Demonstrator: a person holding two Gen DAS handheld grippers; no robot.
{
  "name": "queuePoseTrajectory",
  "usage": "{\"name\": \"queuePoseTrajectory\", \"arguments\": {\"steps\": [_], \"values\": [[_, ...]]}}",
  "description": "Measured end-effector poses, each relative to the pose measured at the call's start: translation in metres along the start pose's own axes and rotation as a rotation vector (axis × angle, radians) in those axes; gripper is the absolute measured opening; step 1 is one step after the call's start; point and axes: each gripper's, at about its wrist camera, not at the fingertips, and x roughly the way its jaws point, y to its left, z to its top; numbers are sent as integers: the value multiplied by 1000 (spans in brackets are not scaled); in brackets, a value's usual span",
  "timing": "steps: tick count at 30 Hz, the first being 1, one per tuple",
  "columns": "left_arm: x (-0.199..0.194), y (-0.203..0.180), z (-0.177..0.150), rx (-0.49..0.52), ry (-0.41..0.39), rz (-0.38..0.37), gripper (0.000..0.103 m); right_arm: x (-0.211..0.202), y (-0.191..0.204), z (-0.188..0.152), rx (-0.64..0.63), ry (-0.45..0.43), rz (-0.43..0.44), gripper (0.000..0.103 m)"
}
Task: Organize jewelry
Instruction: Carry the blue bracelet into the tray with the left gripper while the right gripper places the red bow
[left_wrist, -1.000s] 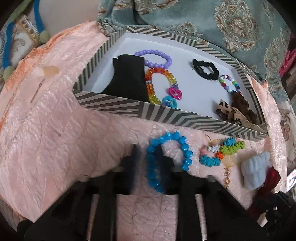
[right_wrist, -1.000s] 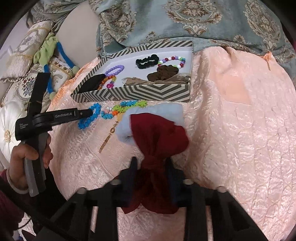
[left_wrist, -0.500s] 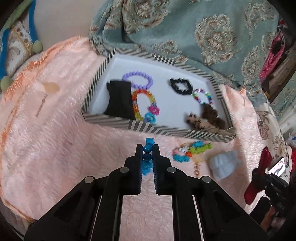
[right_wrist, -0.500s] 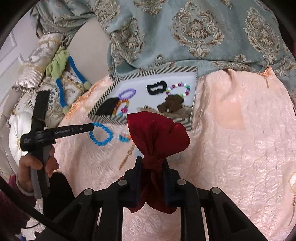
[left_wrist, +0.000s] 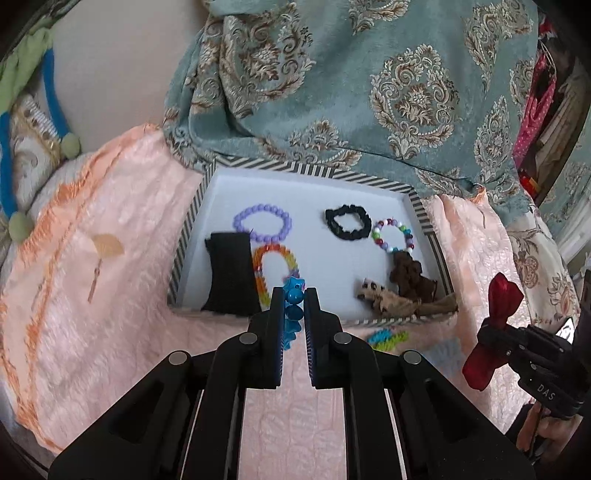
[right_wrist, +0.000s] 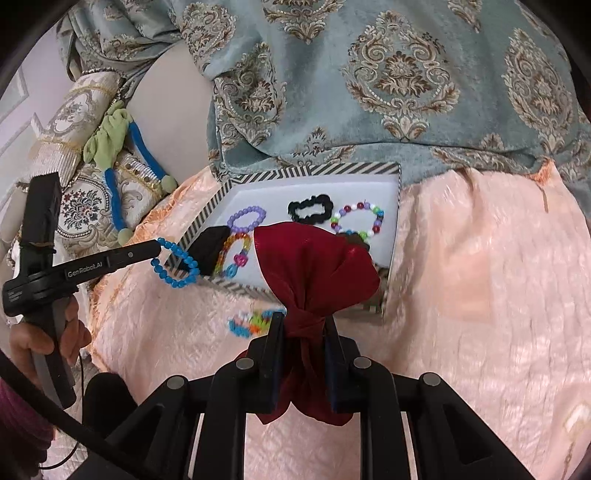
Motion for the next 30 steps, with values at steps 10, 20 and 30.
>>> {"name": "queuePoseTrajectory", "arguments": {"steps": [10, 20, 30], "values": [[32, -10, 39, 33, 6, 33, 9, 33, -11, 44, -30, 11, -30, 18], [82, -23, 82, 28, 25, 31, 9, 85, -41, 91, -7, 55, -53, 18], [146, -25, 111, -23, 71, 24, 9, 146, -58, 135, -22, 97, -60, 18]]}}
